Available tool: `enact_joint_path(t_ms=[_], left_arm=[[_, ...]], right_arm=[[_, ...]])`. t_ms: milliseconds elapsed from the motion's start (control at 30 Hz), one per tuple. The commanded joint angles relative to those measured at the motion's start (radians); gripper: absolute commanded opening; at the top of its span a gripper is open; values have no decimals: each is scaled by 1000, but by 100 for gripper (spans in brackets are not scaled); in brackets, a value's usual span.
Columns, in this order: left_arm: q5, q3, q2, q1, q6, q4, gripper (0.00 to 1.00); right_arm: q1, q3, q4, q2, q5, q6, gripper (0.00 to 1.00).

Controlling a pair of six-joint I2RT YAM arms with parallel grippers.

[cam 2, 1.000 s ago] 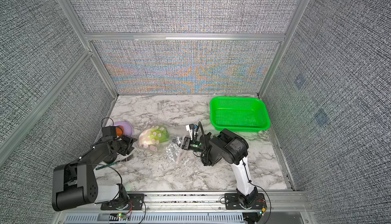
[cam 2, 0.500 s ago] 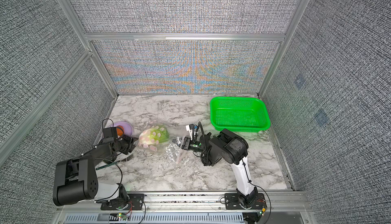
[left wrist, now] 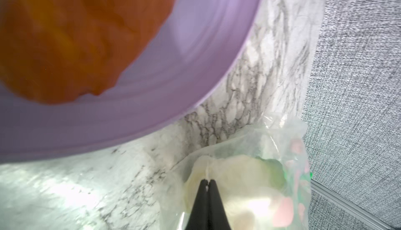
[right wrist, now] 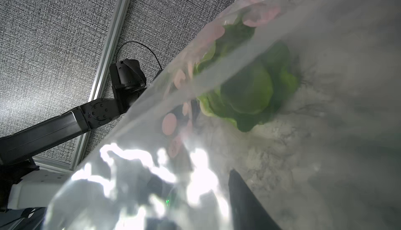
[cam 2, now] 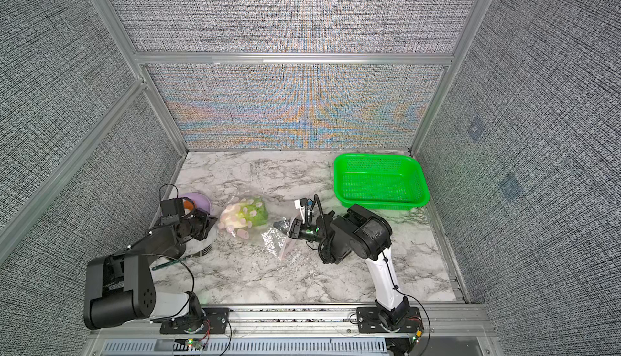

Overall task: Open the zip-top bag and take out the chinese cabbages
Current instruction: Pick up the Chinese cabbage from the zipper food storage bag.

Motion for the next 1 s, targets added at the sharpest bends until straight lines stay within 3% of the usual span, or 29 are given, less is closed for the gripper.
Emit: enact_joint_path(t_ms=[0, 200, 367, 600, 967], left_arm=[[46, 55, -39, -1, 102, -70, 0], [90, 211, -85, -16, 264, -251, 0], [140, 280, -76, -76, 329, -295, 0], [196, 343, -78, -158, 331, -290, 0], [186, 364, -98, -161, 308, -313, 0]], right_arm=[[5, 14, 114, 0, -19, -2, 56], [20, 51, 2, -20, -16, -59, 62], [33, 105, -10, 11, -30, -62, 66], [35, 133, -11, 57, 10, -30, 66], [32, 96, -71, 42, 118, -69, 61]])
